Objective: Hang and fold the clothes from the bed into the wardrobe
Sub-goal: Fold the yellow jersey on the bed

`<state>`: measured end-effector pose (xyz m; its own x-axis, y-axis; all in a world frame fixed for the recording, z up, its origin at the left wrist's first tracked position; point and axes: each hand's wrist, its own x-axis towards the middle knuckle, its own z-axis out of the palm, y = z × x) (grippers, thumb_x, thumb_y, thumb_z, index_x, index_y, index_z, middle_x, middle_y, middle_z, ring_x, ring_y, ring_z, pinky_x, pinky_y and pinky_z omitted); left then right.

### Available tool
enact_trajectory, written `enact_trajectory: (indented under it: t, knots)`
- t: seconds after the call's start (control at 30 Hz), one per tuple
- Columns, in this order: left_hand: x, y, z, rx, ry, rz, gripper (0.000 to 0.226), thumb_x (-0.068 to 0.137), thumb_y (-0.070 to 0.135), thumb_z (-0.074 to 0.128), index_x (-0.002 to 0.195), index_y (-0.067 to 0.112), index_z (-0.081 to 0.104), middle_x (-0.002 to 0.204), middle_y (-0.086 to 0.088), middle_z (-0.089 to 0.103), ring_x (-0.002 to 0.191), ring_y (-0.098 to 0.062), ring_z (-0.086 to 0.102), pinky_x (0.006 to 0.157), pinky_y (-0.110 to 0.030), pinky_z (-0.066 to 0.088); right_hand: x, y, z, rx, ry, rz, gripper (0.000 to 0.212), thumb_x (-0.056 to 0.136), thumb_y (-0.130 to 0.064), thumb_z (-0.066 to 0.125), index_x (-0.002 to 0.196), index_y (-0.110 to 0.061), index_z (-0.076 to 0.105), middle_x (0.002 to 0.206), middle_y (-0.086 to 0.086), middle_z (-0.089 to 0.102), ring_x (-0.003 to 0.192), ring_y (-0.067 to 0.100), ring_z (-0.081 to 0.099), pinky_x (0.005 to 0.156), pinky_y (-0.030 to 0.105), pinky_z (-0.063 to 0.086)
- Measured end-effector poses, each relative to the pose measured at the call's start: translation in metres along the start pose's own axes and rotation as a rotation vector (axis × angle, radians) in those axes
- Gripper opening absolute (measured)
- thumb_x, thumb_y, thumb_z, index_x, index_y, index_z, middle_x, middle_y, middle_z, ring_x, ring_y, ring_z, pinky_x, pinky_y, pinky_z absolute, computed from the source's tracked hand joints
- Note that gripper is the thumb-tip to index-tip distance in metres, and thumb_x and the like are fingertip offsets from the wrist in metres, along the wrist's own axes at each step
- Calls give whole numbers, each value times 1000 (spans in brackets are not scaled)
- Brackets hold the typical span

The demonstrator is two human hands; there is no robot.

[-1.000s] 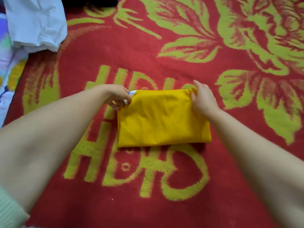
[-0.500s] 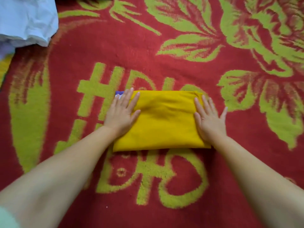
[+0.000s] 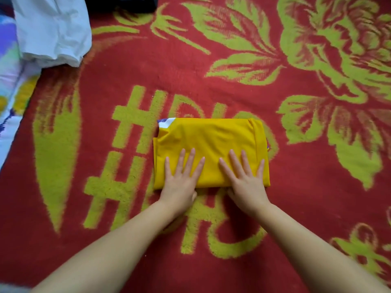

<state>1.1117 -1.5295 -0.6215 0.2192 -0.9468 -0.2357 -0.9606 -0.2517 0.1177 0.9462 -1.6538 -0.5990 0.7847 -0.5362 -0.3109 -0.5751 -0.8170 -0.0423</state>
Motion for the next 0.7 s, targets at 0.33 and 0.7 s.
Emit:
enact_trajectory:
  t: [0.33, 0.7]
  knots:
    - [37, -43, -63, -85, -201, -67, 74, 92, -8, 34, 152, 30, 13, 161, 0, 9, 145, -36, 14, 105, -53, 35, 47, 7, -59, 142, -129, 156, 69, 94, -3, 46, 151, -33, 21, 158, 1, 23, 140, 33, 30, 101, 45, 42]
    - [-83, -72, -211, -176, -144, -79, 65, 90, -3, 42, 149, 23, 30, 151, -6, 34, 135, -28, 36, 102, -44, 40, -15, -81, -223, 98, -196, -36, 61, 88, -2, 49, 140, -33, 43, 122, 3, 61, 104, 29, 62, 77, 39, 54]
